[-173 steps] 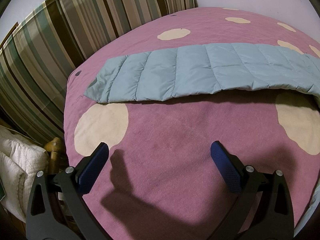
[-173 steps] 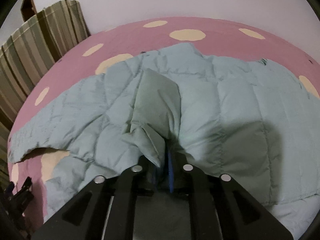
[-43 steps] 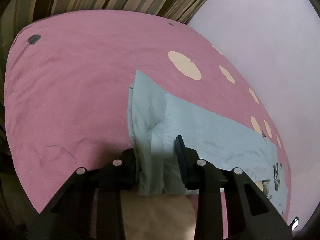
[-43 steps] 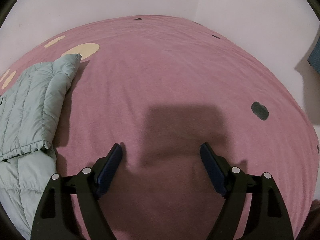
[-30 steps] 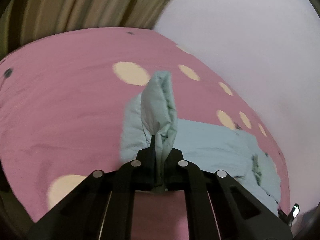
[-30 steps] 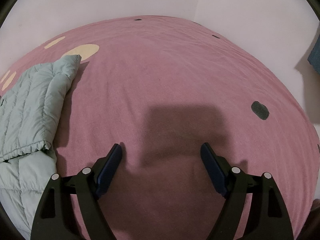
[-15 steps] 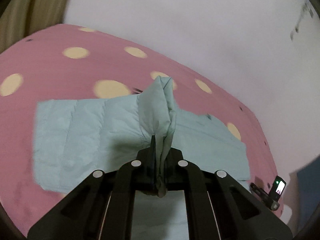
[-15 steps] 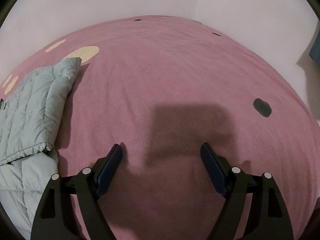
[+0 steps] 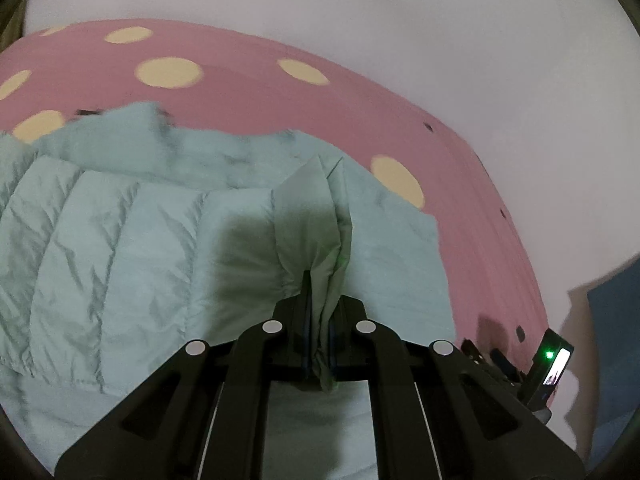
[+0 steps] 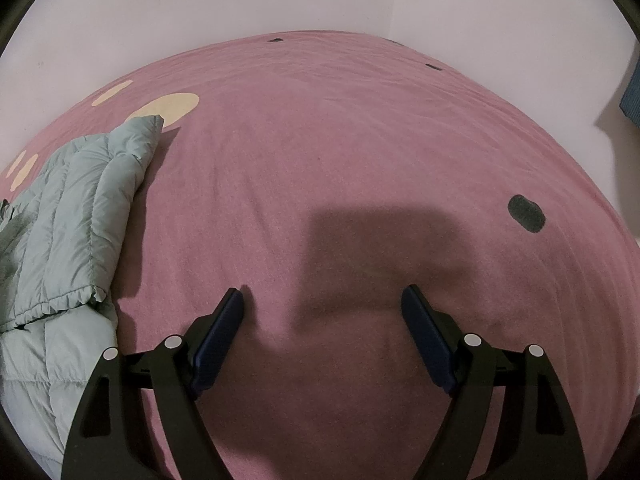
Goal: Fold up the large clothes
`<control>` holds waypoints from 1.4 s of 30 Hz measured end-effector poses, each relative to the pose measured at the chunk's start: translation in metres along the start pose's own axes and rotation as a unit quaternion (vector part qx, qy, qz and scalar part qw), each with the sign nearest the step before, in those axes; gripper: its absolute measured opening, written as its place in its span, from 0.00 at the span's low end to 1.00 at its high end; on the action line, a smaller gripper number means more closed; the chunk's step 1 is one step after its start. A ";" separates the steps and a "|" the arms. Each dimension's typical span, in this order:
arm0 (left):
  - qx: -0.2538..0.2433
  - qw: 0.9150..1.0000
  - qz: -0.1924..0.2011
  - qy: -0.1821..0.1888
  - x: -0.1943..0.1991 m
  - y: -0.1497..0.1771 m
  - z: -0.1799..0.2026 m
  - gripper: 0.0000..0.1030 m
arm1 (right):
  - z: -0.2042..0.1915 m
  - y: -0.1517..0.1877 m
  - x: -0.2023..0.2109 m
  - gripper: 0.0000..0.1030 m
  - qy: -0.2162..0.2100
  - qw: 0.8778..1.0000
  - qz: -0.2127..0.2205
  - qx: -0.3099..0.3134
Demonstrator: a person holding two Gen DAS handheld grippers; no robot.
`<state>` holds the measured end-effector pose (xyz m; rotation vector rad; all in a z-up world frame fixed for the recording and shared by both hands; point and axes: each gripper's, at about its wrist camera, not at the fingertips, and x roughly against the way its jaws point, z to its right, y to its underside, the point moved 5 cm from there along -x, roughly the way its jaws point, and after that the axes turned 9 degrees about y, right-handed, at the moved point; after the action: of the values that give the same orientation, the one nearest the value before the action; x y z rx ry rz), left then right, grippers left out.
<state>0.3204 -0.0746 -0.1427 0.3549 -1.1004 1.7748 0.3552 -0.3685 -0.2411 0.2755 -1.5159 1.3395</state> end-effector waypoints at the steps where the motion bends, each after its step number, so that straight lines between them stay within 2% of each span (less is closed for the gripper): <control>1: -0.006 1.000 -0.009 0.002 -0.011 0.003 0.006 0.06 | 0.000 0.000 0.000 0.78 0.000 1.000 0.000 0.000; 4: -0.024 0.999 -0.033 -0.009 -0.037 0.014 0.013 0.08 | 0.000 0.000 0.000 0.78 0.001 1.000 0.000 0.000; 5: -0.028 0.999 -0.037 -0.013 -0.041 0.015 0.014 0.13 | 0.000 0.000 0.000 0.78 0.000 1.000 0.000 0.000; 6: -0.035 0.998 -0.042 -0.018 -0.044 0.019 0.016 0.23 | 0.000 0.000 0.000 0.78 0.000 1.000 0.000 0.000; 7: -0.039 0.998 -0.043 -0.020 -0.044 0.023 0.019 0.29 | 0.000 0.000 0.000 0.78 0.000 1.000 0.000 0.000; 8: -0.046 0.998 -0.040 -0.024 -0.040 0.025 0.021 0.42 | 0.000 0.000 0.000 0.78 0.001 1.000 0.000 0.000; 12: -0.070 0.997 -0.011 -0.034 -0.005 0.027 0.025 0.60 | -0.001 0.001 0.000 0.78 0.001 1.000 0.000 0.001; 14: -0.079 0.996 0.010 -0.037 0.023 0.030 0.021 0.66 | 0.000 0.001 0.000 0.78 0.001 1.000 0.000 0.000; 17: -0.093 0.993 0.041 -0.067 0.067 0.038 -0.002 0.68 | -0.001 0.000 0.003 0.78 -0.001 1.000 0.002 0.001; 20: -0.097 0.985 0.061 -0.130 0.107 0.050 -0.040 0.68 | 0.000 -0.005 0.017 0.78 0.001 1.000 0.000 0.001; 23: -0.085 0.976 0.070 -0.190 0.136 0.059 -0.086 0.68 | -0.006 -0.016 0.049 0.78 -0.032 0.999 0.021 -0.017; 27: -0.043 0.961 0.077 -0.261 0.163 0.067 -0.149 0.68 | -0.051 -0.025 0.099 0.78 -0.098 0.994 0.052 0.016; 30: -0.006 0.956 0.085 -0.279 0.172 0.064 -0.183 0.68 | -0.096 -0.023 0.116 0.78 -0.143 0.987 0.048 0.051; 33: 0.013 0.956 0.086 -0.281 0.175 0.065 -0.201 0.68 | -0.141 -0.015 0.119 0.78 -0.183 0.980 0.029 0.071; 36: 0.021 0.956 0.078 -0.283 0.167 0.063 -0.211 0.68 | -0.176 -0.003 0.110 0.77 -0.198 0.976 -0.001 0.085; 37: 0.023 0.956 0.078 -0.282 0.166 0.063 -0.212 0.68 | -0.186 0.001 0.105 0.74 -0.205 0.975 -0.014 0.085; 38: 0.024 0.956 0.078 -0.281 0.167 0.067 -0.211 0.69 | -0.195 0.004 0.100 0.60 -0.209 0.974 -0.027 0.088; 39: 0.027 0.956 0.078 -0.280 0.166 0.067 -0.213 0.69 | -0.200 0.005 0.097 0.39 -0.211 0.973 -0.035 0.091; 40: 0.029 0.957 0.078 -0.278 0.166 0.067 -0.213 0.69 | -0.206 0.005 0.093 0.30 -0.216 0.971 -0.046 0.095; 41: 0.029 0.958 0.079 -0.275 0.167 0.067 -0.213 0.69 | -0.211 0.007 0.092 0.17 -0.226 0.968 -0.057 0.095; 42: 0.029 0.958 0.082 -0.272 0.168 0.065 -0.212 0.69 | -0.213 0.008 0.095 0.10 -0.230 0.967 -0.058 0.094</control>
<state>0.2341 0.1869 -0.1821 0.8466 -1.4951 1.9120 0.4224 -0.1480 -0.2076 0.8322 -1.7173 1.3869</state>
